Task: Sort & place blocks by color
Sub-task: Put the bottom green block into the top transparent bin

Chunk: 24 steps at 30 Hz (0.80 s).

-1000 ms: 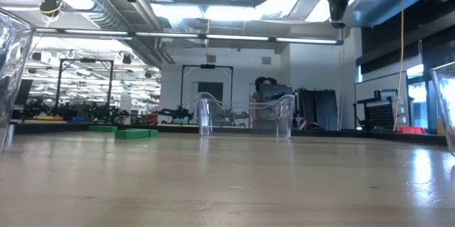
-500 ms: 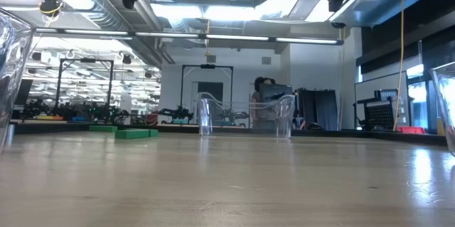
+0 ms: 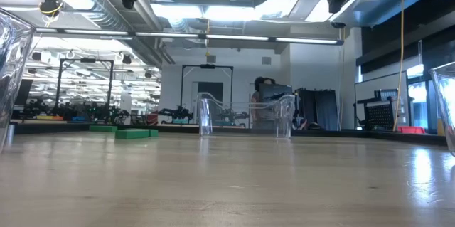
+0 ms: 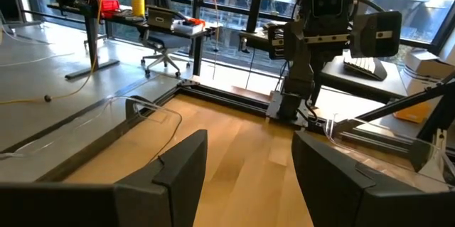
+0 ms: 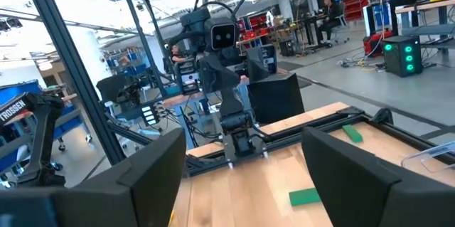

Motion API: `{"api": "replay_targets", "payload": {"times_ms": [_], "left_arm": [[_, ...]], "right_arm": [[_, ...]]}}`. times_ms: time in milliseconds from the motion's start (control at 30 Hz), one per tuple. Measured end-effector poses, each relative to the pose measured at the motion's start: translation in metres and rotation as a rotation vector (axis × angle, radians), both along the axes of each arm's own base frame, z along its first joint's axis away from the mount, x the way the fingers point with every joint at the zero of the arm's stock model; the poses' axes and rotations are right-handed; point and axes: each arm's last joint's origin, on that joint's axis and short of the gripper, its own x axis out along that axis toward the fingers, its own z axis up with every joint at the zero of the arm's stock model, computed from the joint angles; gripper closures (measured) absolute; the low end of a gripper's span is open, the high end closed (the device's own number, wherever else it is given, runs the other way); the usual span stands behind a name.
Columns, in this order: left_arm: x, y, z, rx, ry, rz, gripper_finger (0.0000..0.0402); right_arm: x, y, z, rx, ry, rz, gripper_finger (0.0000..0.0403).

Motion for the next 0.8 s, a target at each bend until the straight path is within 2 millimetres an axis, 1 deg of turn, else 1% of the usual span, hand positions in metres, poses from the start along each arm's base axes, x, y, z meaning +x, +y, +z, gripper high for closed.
{"api": "replay_targets", "payload": {"times_ms": [100,267,367,467,600,700,800], "left_arm": [[0.0,0.001,0.0,-0.015,-0.004,0.02,0.0204],[0.0,0.001,0.0,-0.105,-0.033,0.03,0.0204],[0.0,0.001,-0.001,-0.118,-0.034,0.03,0.0204],[0.006,0.003,-0.004,-0.162,-0.012,0.072,0.0204],[0.017,0.013,-0.006,-0.215,0.098,0.162,0.0203],[0.026,0.026,-0.019,-0.29,0.276,0.266,0.0198],[0.031,0.041,-0.034,-0.402,0.413,0.367,0.0187]], "right_arm": [[0.0,0.0,-0.001,-0.001,0.014,0.0,0.012],[0.0,0.0,-0.002,-0.005,0.025,-0.001,0.012],[0.0,0.0,-0.003,-0.006,0.03,-0.007,0.012],[0.0,-0.001,-0.004,-0.004,0.041,-0.04,0.012],[0.0,-0.002,-0.004,-0.002,0.044,-0.065,0.012],[0.0,-0.002,-0.005,-0.004,0.052,-0.066,0.012],[0.0,-0.002,-0.005,-0.005,0.056,-0.067,0.012]]}}
